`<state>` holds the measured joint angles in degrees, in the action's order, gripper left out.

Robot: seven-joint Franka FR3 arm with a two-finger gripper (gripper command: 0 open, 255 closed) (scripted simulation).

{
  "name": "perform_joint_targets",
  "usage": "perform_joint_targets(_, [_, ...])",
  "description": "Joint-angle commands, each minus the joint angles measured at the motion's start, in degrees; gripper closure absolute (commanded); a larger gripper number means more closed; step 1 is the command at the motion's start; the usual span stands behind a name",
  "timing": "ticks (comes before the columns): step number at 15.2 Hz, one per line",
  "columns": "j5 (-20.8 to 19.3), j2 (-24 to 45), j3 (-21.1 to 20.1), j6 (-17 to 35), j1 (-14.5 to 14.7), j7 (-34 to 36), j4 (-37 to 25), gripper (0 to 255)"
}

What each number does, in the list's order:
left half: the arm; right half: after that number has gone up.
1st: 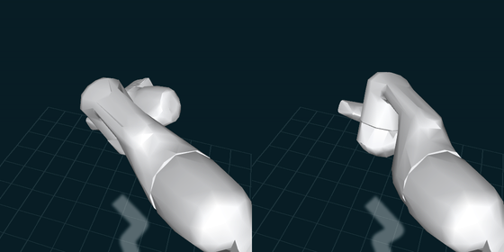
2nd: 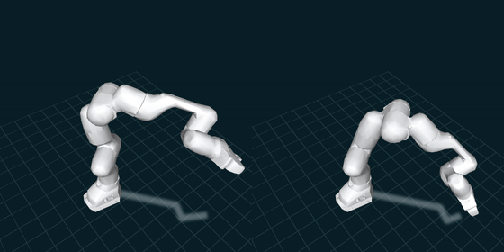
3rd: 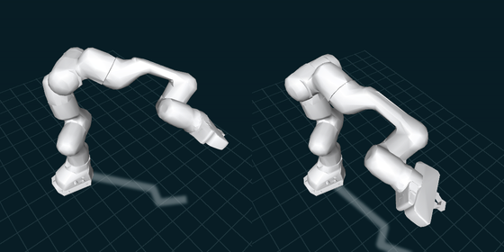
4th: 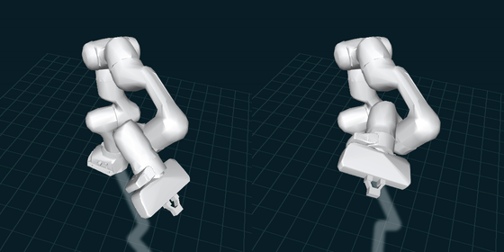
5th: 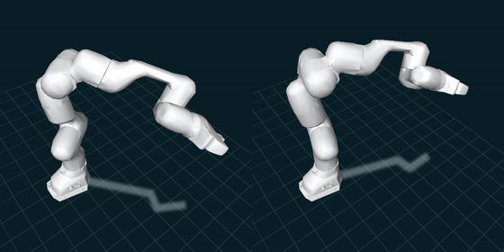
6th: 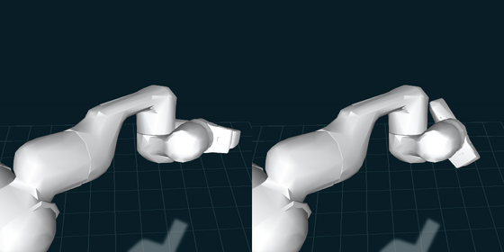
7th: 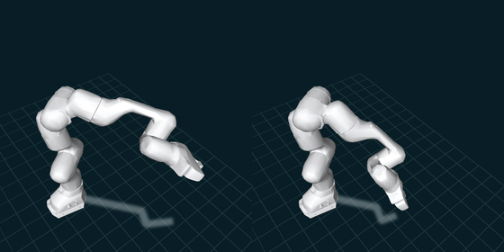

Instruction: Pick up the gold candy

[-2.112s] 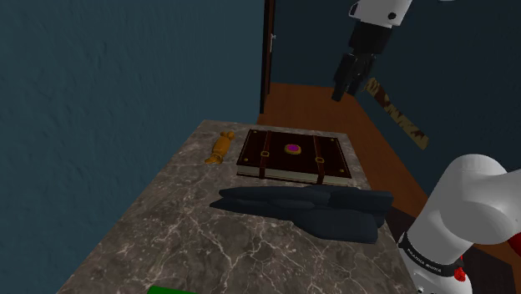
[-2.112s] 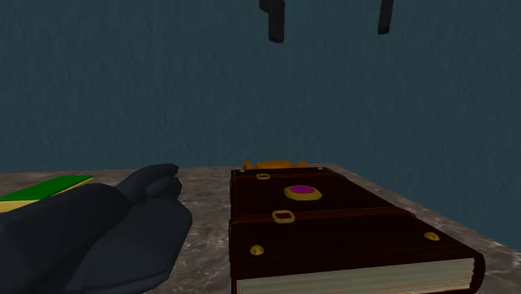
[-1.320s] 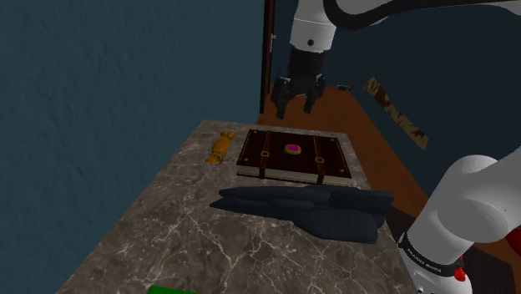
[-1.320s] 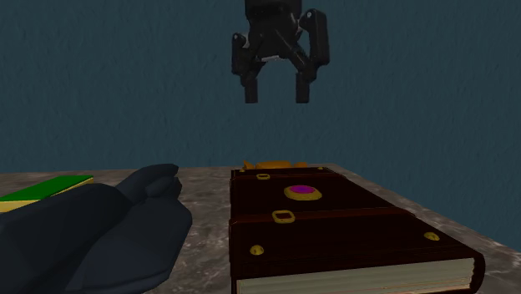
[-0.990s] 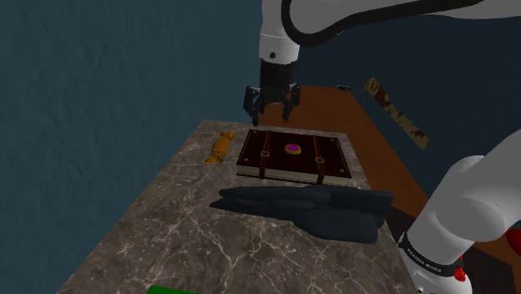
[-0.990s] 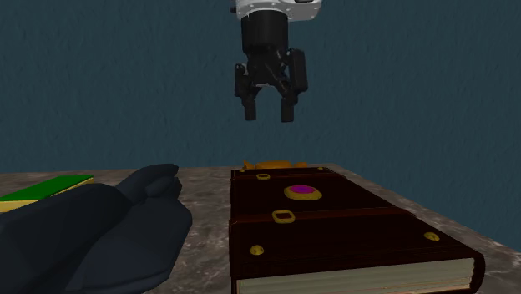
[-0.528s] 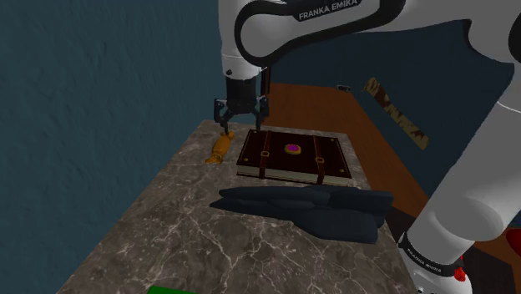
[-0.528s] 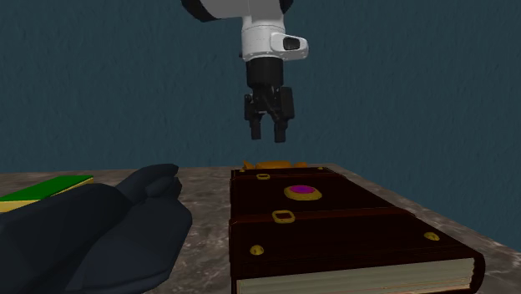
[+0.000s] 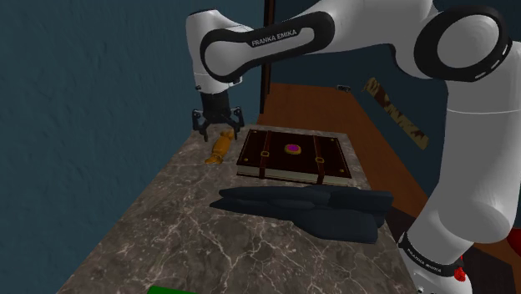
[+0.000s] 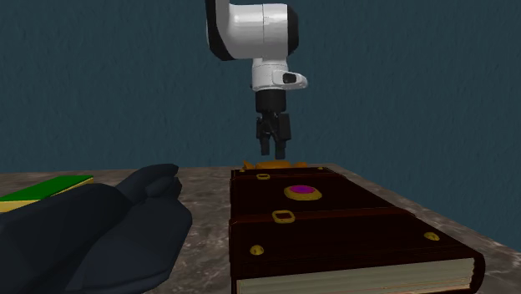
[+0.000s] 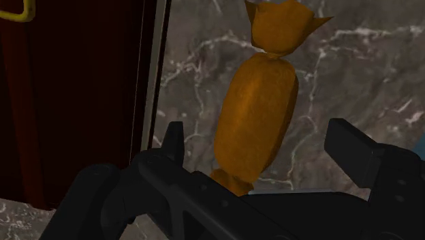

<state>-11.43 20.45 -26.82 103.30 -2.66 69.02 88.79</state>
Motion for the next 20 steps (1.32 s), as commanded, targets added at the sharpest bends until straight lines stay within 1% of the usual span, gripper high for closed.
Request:
perform_joint_targets(1, [-0.54,1.23,0.26,1.03,0.33,0.92,0.06,0])
perform_joint_targets(6, [-1.05,2.05,0.51,4.49,0.27,1.38,2.80,0])
perform_joint_targets(8, [-1.12,2.16,0.54,4.88,0.27,1.44,3.10,0])
perform_joint_targets(9, [-1.12,2.19,0.56,4.84,0.25,1.39,3.03,255])
perform_joint_targets(18, [-1.12,2.16,0.54,4.88,0.27,1.44,3.09,255])
perform_joint_targets(20, [-0.88,1.77,0.43,3.52,0.28,1.24,2.08,255])
